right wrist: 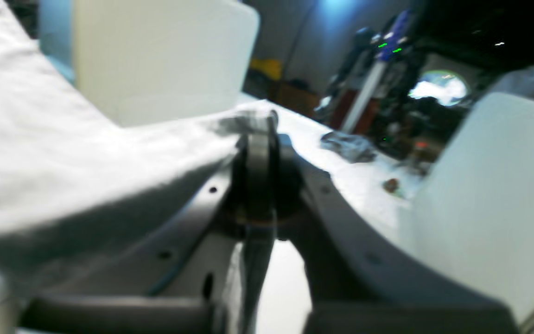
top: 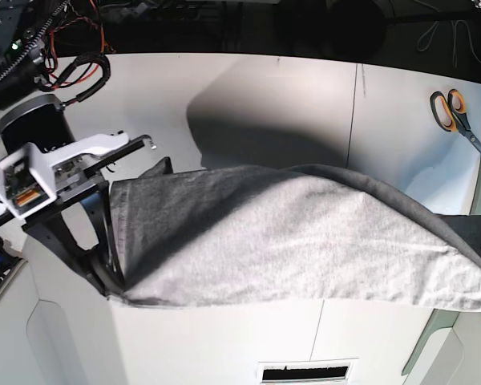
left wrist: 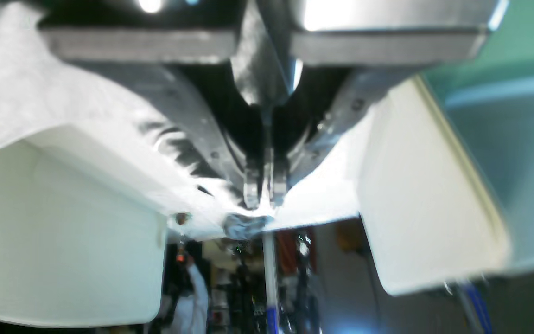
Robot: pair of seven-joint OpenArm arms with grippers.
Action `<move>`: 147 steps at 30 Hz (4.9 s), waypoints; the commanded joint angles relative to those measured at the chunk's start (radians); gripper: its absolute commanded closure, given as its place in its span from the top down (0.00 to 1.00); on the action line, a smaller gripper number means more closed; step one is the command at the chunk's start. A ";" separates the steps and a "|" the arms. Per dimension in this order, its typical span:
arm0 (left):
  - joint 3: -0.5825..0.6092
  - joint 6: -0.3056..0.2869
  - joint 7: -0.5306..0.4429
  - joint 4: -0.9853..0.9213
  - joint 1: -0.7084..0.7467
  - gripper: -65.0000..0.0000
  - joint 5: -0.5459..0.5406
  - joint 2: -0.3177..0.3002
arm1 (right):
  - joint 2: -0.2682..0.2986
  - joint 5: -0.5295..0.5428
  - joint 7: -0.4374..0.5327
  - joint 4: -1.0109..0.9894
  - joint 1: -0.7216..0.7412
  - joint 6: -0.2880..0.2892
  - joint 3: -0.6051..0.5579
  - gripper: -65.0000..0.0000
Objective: Layout the t-shirt on the table in an organized manner, then fold the t-shirt properly
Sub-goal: 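Lift the shirt with both grippers, stretch it, and lay it flat, then open both grippers and move them to new spots on the shirt, then grasp the shirt ends with both grippers and stretch it lengthwise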
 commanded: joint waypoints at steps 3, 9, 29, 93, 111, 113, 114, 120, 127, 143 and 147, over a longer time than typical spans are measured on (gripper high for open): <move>-0.032 0.007 -0.074 0.050 -0.024 0.00 -0.017 -0.022 | 0.003 0.045 0.017 0.021 0.009 -0.008 0.051 0.00; 0.061 0.007 -0.085 0.006 -0.109 0.00 0.071 -0.023 | 0.003 0.002 0.013 0.006 0.029 -0.013 0.101 0.00; 0.930 0.161 -0.619 -1.043 -0.657 0.00 0.674 0.037 | 0.003 -0.234 0.029 -1.109 0.673 -0.149 0.101 0.00; 0.976 0.070 -0.235 -1.081 -0.250 0.36 0.551 0.065 | 0.105 0.058 0.106 -1.733 0.692 -0.160 0.217 0.50; 0.976 -0.040 -0.232 -1.077 -0.250 0.00 0.382 -0.040 | 0.103 -0.110 0.261 -1.690 0.692 -0.283 0.219 0.27; 0.976 -0.045 -0.204 -1.077 -0.250 0.00 0.382 -0.039 | 0.103 -0.055 0.271 -1.690 0.691 -0.359 0.220 0.52; 0.976 -0.059 -0.193 -1.077 -0.249 0.00 0.382 -0.039 | 0.103 -0.045 0.277 -1.690 0.692 -0.386 0.220 0.58; 0.976 -0.059 -0.181 -1.077 -0.236 0.00 0.383 -0.039 | 0.106 -0.045 0.276 -1.703 0.692 -0.351 0.220 0.59; 0.976 -0.059 -0.167 -1.077 -0.236 0.00 0.382 -0.052 | 0.106 -0.046 0.299 -1.817 0.692 -0.287 0.220 0.59; 0.976 -0.059 -0.156 -1.077 -0.236 0.00 0.338 -0.056 | 0.057 -0.110 0.328 -1.868 0.743 -0.261 0.219 0.31; 0.976 -0.059 -0.155 -1.077 -0.236 0.00 0.338 -0.056 | 0.043 -0.171 0.335 -1.868 0.744 -0.270 0.219 0.11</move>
